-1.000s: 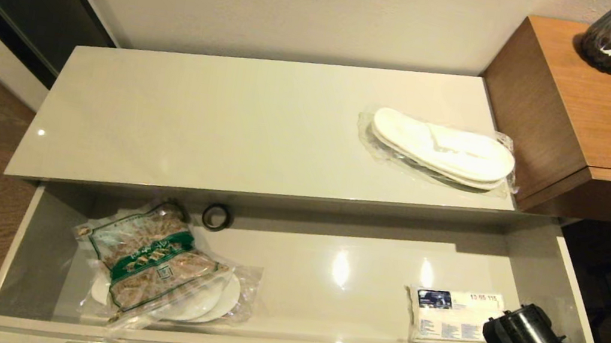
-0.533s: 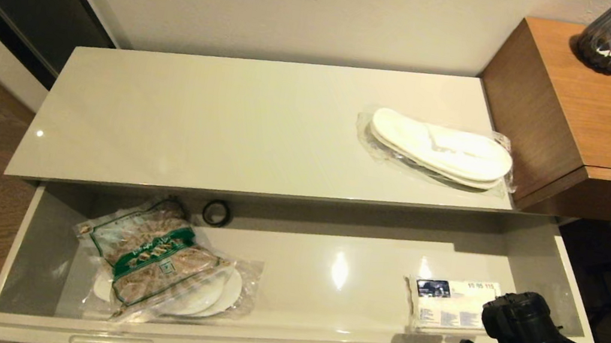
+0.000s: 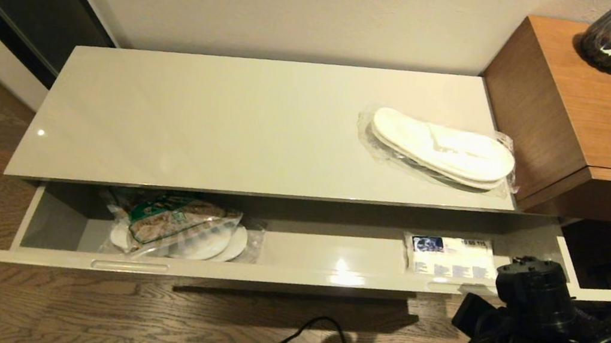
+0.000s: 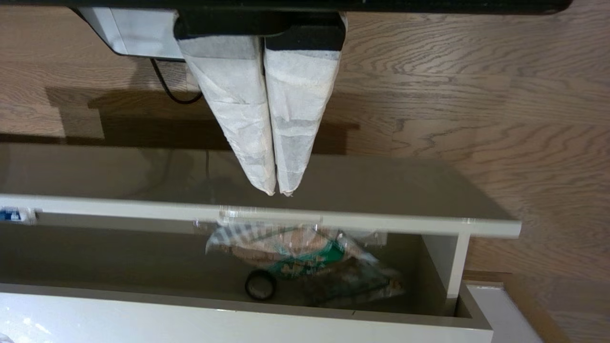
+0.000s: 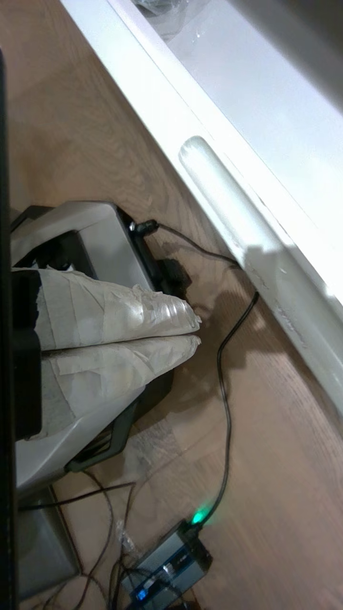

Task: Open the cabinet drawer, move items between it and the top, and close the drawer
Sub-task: Close the drawer

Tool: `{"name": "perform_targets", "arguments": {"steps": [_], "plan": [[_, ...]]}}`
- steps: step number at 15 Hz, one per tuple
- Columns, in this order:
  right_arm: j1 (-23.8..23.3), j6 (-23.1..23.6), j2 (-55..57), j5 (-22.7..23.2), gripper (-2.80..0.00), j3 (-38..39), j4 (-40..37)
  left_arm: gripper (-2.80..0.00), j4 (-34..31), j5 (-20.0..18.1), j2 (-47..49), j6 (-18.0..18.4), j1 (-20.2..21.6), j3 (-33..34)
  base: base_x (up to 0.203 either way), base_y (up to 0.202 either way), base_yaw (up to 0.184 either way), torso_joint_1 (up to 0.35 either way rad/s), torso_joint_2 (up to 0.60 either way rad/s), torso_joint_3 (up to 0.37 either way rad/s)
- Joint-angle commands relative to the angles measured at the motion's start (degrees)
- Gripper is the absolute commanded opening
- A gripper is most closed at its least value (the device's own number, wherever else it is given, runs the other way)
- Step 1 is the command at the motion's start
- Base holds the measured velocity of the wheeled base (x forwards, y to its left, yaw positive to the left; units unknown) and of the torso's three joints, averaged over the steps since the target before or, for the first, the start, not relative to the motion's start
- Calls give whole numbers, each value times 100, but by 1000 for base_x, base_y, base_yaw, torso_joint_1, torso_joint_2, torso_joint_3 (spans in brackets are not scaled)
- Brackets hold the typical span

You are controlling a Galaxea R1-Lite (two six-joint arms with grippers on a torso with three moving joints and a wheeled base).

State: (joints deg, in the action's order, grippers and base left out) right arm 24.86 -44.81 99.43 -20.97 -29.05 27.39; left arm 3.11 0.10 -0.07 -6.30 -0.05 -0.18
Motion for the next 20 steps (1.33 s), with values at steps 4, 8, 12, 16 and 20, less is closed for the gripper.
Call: {"name": "perform_targets", "arguments": {"steps": [4, 8, 12, 16, 20], "plan": [[-551, 522, 74, -21, -280, -1328, -481, -280, 6, 8, 7, -3, -4, 1, 0, 0, 0, 0, 0, 0], [-850, 582, 867, -276, -280, -1664, -477, -280, 6, -1, 7, -3, -4, 1, 0, 0, 0, 0, 0, 0], [-865, 602, 420, -387, -280, -1823, -752, -280, 6, 8, 7, -3, -4, 1, 0, 0, 0, 0, 0, 0], [-881, 576, 852, -479, -280, -2206, -700, -280, 6, -1, 7, -3, -4, 1, 0, 0, 0, 0, 0, 0], [-880, 599, 503, -525, -280, -2259, -767, -280, 6, -1, 7, -3, -4, 1, 0, 0, 0, 0, 0, 0]]}}
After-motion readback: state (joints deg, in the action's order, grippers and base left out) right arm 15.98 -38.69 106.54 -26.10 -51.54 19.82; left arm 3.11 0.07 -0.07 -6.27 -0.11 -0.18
